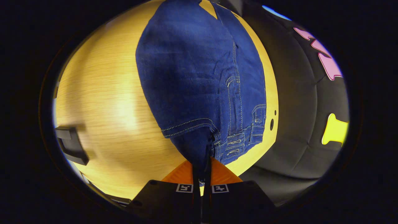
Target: Grasp the waist and the cuffs of the jeans and fold them to make the two legs overlap; first hold the waist and fold one-third of the jeans toward the cuffs, then hold the cuffs and fold the remaining one-third in the same direction to finish folding.
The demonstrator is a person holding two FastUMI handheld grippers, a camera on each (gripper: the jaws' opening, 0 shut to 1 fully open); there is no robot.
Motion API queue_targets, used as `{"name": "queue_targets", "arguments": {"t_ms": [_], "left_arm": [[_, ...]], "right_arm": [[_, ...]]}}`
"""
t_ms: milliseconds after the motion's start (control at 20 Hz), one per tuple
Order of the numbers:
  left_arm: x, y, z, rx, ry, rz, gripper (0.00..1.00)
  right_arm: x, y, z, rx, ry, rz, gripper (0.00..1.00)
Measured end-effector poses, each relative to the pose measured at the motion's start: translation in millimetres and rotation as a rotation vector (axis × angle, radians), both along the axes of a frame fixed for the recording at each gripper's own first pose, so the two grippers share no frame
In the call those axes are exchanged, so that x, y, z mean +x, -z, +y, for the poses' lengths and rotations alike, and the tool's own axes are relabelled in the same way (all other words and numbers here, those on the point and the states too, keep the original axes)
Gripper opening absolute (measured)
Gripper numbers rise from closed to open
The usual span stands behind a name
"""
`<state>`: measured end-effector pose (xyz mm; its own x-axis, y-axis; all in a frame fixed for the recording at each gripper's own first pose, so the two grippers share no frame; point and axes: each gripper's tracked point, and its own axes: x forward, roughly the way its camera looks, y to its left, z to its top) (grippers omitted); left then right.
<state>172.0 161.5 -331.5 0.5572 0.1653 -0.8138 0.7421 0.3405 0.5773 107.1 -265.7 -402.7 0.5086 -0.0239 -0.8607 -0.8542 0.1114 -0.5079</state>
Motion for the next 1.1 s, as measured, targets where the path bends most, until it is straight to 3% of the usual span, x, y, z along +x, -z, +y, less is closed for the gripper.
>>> {"name": "queue_targets", "arguments": {"t_ms": [200, 400, 550, 700, 850, 950, 1100], "left_arm": [[-2.4, -0.2, -9.0, -0.106, -0.054, 0.147, 0.06], [51.7, -69.9, -22.4, -0.308, -0.183, 0.199, 0.06], [102.6, -116.8, -27.6, -0.337, -0.243, 0.16, 0.06], [161.4, -137.3, -41.7, -0.456, -0.405, 0.104, 0.06], [214.2, -127.3, -44.9, -0.602, -0.614, 0.086, 0.06], [236.6, -129.1, -56.4, -0.686, -0.754, 0.09, 0.06], [273.7, -118.9, -48.8, -0.743, -0.933, 0.066, 0.06]], "right_arm": [[15.1, -22.2, 4.1, -0.018, -0.041, -0.005, 0.07], [65.2, -87.4, 6.0, -0.03, -0.061, -0.092, 0.07], [126.8, -124.2, 11.6, 0.032, 0.01, -0.146, 0.06], [189.1, -137.0, 20.7, 0.156, 0.179, -0.167, 0.06], [239.7, -114.9, 18.4, 0.267, 0.437, -0.149, 0.07], [270.2, -94.6, 14.6, 0.293, 0.557, -0.13, 0.06], [308.2, -60.9, 3.1, 0.378, 0.771, -0.113, 0.06]]}}
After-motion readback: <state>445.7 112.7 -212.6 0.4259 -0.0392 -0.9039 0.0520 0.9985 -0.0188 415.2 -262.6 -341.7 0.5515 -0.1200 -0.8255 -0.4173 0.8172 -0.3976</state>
